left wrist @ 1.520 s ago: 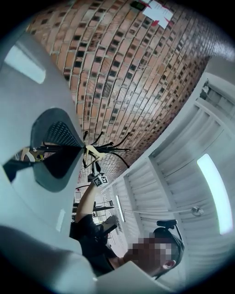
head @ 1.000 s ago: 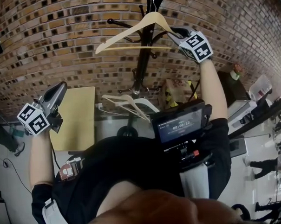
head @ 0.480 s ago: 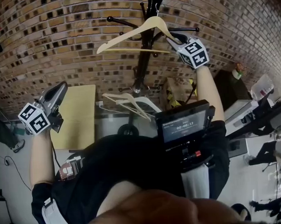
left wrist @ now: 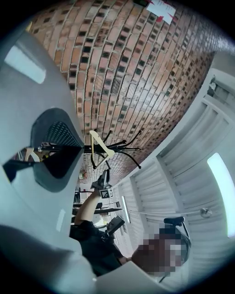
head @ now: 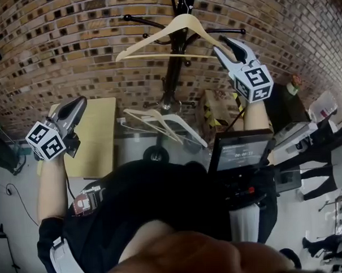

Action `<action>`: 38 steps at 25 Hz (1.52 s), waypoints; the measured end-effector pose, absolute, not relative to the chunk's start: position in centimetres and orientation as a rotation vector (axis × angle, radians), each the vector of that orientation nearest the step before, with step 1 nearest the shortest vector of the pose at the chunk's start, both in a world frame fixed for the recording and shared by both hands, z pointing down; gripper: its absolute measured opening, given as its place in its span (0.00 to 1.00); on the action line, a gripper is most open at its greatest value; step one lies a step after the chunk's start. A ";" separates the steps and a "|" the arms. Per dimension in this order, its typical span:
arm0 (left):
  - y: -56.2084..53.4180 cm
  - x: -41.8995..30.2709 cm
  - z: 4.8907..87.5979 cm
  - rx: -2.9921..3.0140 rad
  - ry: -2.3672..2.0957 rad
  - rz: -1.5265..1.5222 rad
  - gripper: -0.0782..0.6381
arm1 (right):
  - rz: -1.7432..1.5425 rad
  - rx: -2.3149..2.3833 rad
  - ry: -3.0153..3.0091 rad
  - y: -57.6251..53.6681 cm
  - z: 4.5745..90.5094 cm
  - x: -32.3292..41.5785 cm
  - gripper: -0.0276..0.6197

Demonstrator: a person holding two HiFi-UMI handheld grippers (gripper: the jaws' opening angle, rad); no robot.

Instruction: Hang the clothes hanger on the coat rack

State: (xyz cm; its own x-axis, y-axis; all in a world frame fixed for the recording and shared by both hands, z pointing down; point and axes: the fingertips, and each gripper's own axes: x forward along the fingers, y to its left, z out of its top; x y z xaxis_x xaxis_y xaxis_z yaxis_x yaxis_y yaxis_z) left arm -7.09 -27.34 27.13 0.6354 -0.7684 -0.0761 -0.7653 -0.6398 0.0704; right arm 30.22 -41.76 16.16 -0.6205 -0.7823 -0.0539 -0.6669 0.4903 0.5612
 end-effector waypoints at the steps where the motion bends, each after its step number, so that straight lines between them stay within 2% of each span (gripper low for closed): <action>1: -27.6 -6.6 27.5 2.815 -1.326 -0.140 0.11 | -0.800 1.259 -2.561 -41.1 16.1 30.6 0.33; 6: -29.0 -3.6 30.0 2.817 -1.331 -0.097 0.11 | -0.656 1.226 -2.731 -38.3 18.9 31.9 0.28; 9: -29.4 -1.8 31.8 2.771 -1.309 -0.126 0.11 | -0.510 1.144 -2.792 -36.9 22.9 32.3 0.27; 15: -29.7 1.0 35.4 2.693 -1.274 -0.195 0.11 | -0.285 1.021 -2.893 -34.3 31.0 32.5 0.18; 24: -28.4 0.8 41.8 2.630 -1.226 -0.181 0.11 | 0.072 0.965 -2.981 -31.9 42.5 27.5 0.07; 32: -26.3 -0.4 46.9 2.581 -1.183 -0.141 0.11 | 0.432 0.811 -2.931 -28.6 52.3 20.9 0.06; 38: -25.6 -0.9 48.4 2.577 -1.145 -0.131 0.11 | 0.423 0.796 -2.876 -28.0 53.6 19.5 0.06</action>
State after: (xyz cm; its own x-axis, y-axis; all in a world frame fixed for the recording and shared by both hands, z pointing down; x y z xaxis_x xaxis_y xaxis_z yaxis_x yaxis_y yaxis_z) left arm -0.91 -25.57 48.41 0.6751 -0.7364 0.0444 -0.7073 -0.6289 0.3227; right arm 19.48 -28.04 53.64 -0.8529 -0.4840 0.1955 -0.5198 0.8219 -0.2328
